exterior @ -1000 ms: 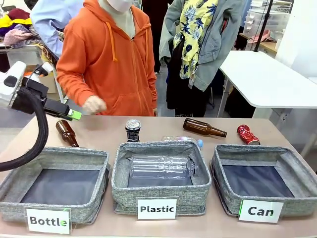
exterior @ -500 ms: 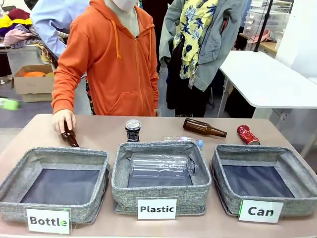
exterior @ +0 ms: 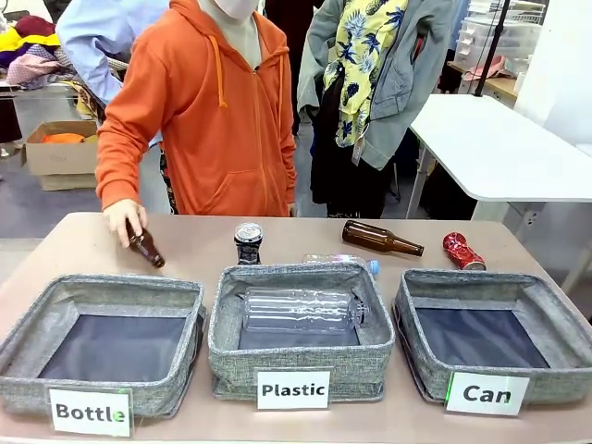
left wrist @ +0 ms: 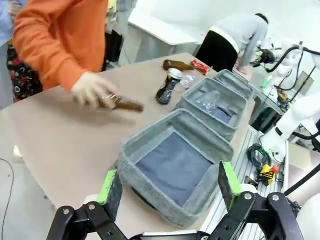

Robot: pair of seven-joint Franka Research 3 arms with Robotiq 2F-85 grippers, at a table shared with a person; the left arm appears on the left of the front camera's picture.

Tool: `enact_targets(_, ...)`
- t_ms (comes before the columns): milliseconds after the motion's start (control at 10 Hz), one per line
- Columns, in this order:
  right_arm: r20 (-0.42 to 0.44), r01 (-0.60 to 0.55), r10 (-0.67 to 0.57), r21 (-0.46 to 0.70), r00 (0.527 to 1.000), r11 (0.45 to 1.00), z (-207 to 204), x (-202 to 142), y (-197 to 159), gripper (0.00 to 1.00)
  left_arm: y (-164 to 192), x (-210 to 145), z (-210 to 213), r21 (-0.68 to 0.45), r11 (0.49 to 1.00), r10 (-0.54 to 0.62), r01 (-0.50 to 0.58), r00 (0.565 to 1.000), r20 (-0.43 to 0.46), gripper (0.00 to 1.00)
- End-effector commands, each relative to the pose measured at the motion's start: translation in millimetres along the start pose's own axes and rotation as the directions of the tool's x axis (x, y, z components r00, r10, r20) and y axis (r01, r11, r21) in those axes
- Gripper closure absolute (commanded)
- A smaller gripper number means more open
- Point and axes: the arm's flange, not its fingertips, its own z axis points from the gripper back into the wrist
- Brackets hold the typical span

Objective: Sort the can waste into the basket.
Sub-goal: Pick up the can waste from the table and place it in the right Fabric basket.

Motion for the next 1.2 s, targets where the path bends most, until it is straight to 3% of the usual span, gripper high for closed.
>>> enact_targets(0, 0.019, -0.027, 0.026, 0.03, 0.999, 0.999, -1, 3, -1, 0.0, 17, 5, -10, -0.021, 0.999, -0.039, 0.039, 0.999, 0.034, 0.0)
enact_targets(400, 0.019, -0.027, 0.026, 0.03, 0.999, 0.999, -1, 3, -1, 0.0, 31, 52, -75, -0.054, 0.998, -0.044, 0.039, 0.994, -0.098, 0.0)
enact_targets(500, 0.019, -0.027, 0.026, 0.03, 0.999, 0.999, -1, 3, -1, 0.0, 40, 56, -74, -0.05, 0.999, -0.02, 0.015, 0.995, -0.1, 0.0)
enact_targets(700, 0.019, -0.027, 0.026, 0.03, 0.999, 0.999, -1, 3, -1, 0.0, 48, 43, -41, 0.015, 0.998, 0.054, -0.054, 0.998, -0.036, 0.0)
enact_targets(1100, 0.019, -0.027, 0.026, 0.03, 0.999, 0.999, -1, 3, -1, 0.0, 10, -25, 32, 0.123, 0.988, 0.074, -0.089, 0.99, 0.124, 0.0)
